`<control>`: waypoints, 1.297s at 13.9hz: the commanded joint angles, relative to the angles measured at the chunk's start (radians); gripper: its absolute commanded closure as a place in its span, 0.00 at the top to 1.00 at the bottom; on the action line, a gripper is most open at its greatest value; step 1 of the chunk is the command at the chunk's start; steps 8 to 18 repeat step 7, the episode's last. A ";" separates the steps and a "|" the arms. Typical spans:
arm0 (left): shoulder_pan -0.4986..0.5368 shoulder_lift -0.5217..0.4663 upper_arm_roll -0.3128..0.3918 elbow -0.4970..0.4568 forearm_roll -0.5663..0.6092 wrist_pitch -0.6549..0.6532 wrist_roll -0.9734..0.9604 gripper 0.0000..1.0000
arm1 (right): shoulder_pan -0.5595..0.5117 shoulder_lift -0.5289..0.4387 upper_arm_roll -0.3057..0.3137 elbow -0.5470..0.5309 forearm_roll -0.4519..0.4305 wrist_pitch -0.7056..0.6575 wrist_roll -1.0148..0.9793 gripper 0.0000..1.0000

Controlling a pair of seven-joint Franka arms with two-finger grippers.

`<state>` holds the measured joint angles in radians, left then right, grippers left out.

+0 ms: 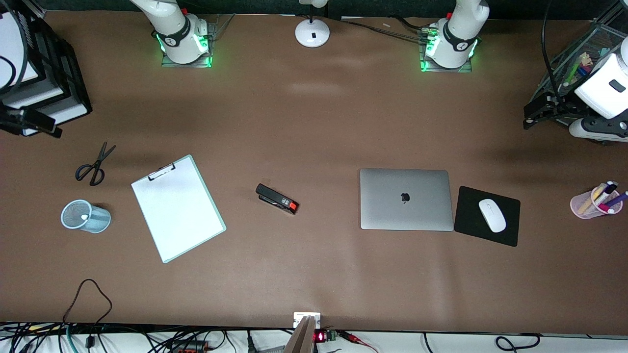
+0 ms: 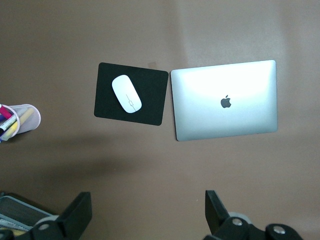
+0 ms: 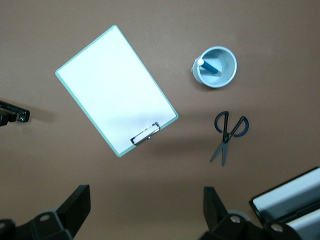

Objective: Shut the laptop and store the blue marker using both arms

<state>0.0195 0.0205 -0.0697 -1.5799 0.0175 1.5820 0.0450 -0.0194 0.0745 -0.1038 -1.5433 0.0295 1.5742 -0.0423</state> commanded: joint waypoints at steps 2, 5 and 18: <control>0.005 -0.008 -0.005 -0.003 0.007 -0.004 -0.008 1.00 | -0.013 -0.053 0.016 -0.041 -0.013 -0.019 0.002 1.00; 0.005 -0.008 -0.005 -0.003 0.007 -0.004 -0.008 1.00 | -0.013 -0.048 0.019 -0.035 -0.011 -0.020 0.010 1.00; 0.005 -0.008 -0.005 -0.003 0.007 -0.004 -0.008 1.00 | -0.010 -0.044 0.021 -0.034 -0.013 -0.019 0.001 1.00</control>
